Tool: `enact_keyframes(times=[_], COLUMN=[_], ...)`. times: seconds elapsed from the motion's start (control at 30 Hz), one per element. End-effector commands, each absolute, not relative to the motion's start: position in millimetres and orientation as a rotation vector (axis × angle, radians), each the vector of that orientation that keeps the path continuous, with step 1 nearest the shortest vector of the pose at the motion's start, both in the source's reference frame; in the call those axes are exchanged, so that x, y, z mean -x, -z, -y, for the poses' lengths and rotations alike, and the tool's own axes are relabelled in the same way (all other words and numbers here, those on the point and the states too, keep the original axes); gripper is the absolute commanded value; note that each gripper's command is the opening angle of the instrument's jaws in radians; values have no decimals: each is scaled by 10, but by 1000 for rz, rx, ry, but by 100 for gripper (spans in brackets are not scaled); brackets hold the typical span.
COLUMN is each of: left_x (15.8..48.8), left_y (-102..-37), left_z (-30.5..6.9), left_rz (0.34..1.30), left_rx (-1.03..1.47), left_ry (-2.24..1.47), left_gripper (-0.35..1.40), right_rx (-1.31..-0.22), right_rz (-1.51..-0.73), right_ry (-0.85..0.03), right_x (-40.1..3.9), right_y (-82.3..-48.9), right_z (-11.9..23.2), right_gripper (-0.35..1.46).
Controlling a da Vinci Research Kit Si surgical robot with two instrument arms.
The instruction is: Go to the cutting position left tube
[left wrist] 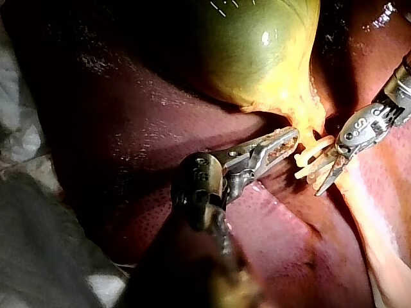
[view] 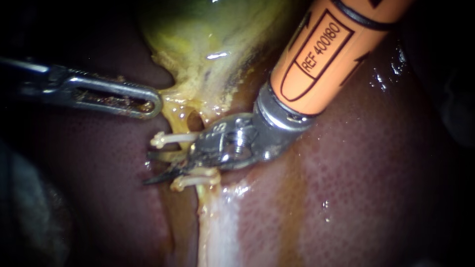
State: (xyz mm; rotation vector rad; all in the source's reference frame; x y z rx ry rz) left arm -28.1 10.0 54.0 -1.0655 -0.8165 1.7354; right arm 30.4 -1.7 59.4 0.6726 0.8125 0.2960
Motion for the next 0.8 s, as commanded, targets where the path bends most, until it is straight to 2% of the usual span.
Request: enact_keyframes(times=[0.03,0.17,0.27,0.4,0.57,0.8], left_x=[281,280,279,279,278,277], left_y=[-540,-540,-540,-540,-540,-540], left_z=[-100,-100,-99,-99,-99,-99], left_rz=[816,817,817,817,818,818], left_rx=[1065,1065,1066,1066,1066,1066], left_ry=[-1736,-1736,-1736,-1736,-1736,-1737], left_gripper=[-35,-35,-35,-35,-35,-35], right_rx=[-673,-674,-681,-706,-753,-779], right_rz=[-813,-813,-829,-880,-942,-939], right_ry=[-296,-296,-300,-324,-327,-344], right_x=[-303,-303,-302,-300,-295,-279], right_y=[-594,-591,-589,-585,-575,-564], right_z=[17,17,18,21,22,20], right_gripper=[78,120,135,143,145,145])
